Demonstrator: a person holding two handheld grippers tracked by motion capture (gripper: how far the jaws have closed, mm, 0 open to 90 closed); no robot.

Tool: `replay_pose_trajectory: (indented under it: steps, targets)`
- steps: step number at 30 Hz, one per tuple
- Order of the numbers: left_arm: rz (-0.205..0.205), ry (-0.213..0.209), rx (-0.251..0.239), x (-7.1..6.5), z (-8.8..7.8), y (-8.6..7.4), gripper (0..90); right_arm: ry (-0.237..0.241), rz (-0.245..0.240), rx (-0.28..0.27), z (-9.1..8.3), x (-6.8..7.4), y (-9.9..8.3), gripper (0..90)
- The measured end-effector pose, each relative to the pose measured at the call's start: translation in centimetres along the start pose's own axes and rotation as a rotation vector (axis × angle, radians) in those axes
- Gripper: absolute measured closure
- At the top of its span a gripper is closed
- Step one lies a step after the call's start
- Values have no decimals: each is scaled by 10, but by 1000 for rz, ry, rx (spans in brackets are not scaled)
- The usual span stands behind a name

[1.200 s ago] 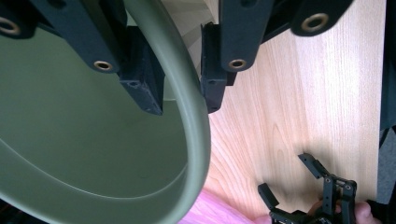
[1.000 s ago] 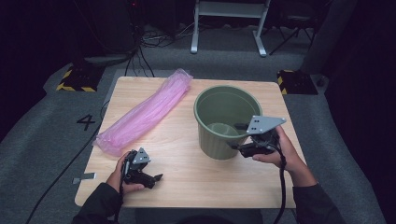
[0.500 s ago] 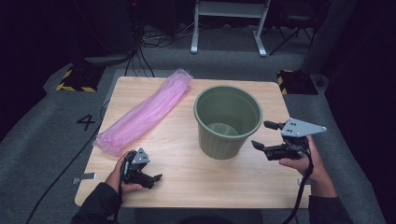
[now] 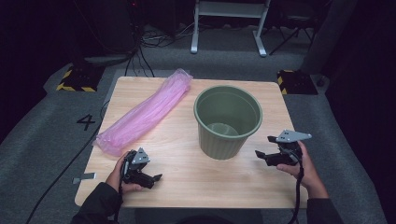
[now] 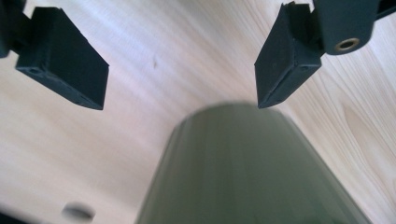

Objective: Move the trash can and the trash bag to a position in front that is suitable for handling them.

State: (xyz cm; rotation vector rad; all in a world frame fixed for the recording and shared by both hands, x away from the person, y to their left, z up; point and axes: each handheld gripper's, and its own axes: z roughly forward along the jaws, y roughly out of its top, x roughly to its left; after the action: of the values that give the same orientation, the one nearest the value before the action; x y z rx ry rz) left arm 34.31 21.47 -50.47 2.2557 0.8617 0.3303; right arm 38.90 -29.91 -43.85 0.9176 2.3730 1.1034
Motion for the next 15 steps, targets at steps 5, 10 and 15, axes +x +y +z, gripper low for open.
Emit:
replay_pose_trajectory:
  steps: [5,10,15]
  targets:
    - [-12,6,-4,1,-1,0,40,8,14,44,19,-11,-23,177]
    - [-20,21,-12,2,-2,0,87,15,38,49,27,-15,-36,188]
    - [-23,57,-1,4,-8,0,160,21,65,35,30,-18,-43,193]
